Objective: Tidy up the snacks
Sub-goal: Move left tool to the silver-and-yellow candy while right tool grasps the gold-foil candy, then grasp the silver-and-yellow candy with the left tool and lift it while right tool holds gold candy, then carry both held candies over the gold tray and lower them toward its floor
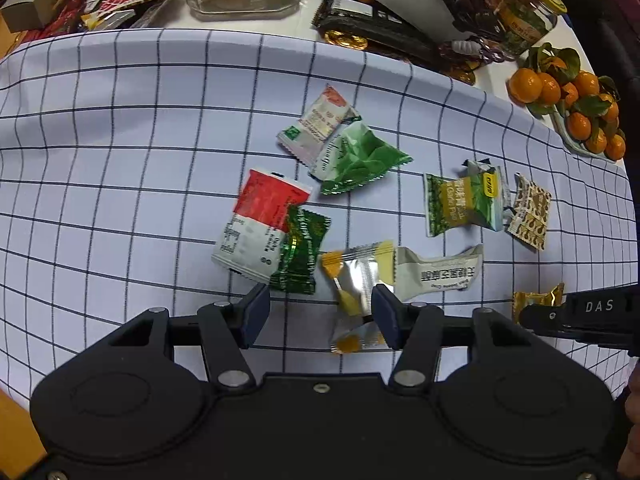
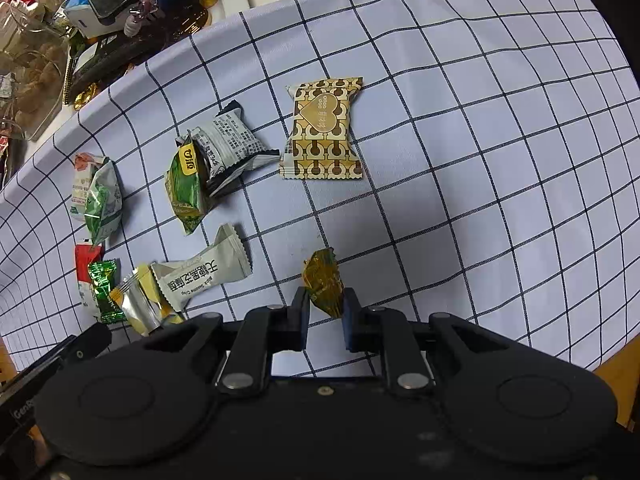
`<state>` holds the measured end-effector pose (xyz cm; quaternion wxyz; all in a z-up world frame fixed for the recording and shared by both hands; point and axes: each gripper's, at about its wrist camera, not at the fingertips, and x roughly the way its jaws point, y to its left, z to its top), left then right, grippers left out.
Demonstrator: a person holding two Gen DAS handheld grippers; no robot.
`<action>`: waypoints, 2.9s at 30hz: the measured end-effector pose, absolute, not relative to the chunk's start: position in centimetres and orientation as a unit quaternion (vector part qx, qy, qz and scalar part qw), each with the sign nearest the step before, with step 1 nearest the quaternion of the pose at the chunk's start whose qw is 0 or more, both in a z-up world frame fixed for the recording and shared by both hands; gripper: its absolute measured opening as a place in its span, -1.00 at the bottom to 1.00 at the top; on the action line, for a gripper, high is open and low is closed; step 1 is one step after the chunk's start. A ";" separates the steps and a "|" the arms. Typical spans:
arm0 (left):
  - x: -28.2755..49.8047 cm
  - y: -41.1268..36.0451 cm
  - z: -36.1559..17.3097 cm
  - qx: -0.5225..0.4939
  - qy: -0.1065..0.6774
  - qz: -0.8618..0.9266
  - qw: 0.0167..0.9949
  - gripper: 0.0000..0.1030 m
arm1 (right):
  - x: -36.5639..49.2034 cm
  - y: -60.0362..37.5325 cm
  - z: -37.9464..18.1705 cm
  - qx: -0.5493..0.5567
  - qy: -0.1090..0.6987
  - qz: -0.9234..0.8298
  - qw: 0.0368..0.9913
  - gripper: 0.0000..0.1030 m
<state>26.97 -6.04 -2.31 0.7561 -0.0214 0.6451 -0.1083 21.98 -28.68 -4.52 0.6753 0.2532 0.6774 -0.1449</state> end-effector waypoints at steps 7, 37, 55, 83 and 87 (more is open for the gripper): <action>26.6 -9.4 -4.2 -0.001 0.665 -0.116 0.738 0.17 | 21.5 -29.3 -3.3 0.255 0.672 -0.133 0.683 -0.66; 24.7 -8.5 -2.1 0.005 0.643 -0.105 0.759 -0.16 | 19.2 -30.3 0.4 0.268 0.606 -0.076 0.745 -0.65; 10.4 -0.4 2.9 0.005 0.601 -0.045 0.798 -0.16 | 7.3 -25.4 3.4 0.251 0.534 -0.060 0.805 -0.65; -1.2 1.2 -2.2 0.025 0.598 -0.016 0.801 -0.15 | -10.5 -16.4 -1.0 0.173 0.545 -0.052 0.819 -0.65; -1.6 1.1 -1.8 0.028 0.579 -0.011 0.815 -0.15 | -10.3 -16.3 -1.0 0.176 0.543 -0.044 0.820 -0.65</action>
